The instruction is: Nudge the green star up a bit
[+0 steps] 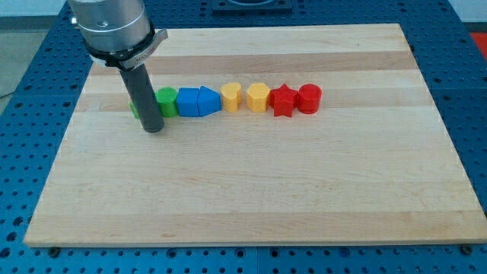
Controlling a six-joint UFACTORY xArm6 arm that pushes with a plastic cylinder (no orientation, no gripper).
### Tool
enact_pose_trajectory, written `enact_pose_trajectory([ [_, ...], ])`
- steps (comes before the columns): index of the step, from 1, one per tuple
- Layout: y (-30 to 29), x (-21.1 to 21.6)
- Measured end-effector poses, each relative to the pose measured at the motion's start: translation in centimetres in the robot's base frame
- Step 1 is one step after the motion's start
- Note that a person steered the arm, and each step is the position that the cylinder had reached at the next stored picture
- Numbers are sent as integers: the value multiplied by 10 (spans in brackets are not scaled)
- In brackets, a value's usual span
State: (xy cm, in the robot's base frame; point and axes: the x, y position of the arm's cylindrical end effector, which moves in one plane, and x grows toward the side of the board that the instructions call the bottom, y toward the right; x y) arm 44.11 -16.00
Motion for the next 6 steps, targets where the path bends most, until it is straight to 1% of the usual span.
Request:
enact_pose_trajectory([
  [1,0,0],
  [2,21,0],
  [3,58,0],
  [4,35,-6],
  [5,-3,-12],
  [6,-11,-12],
])
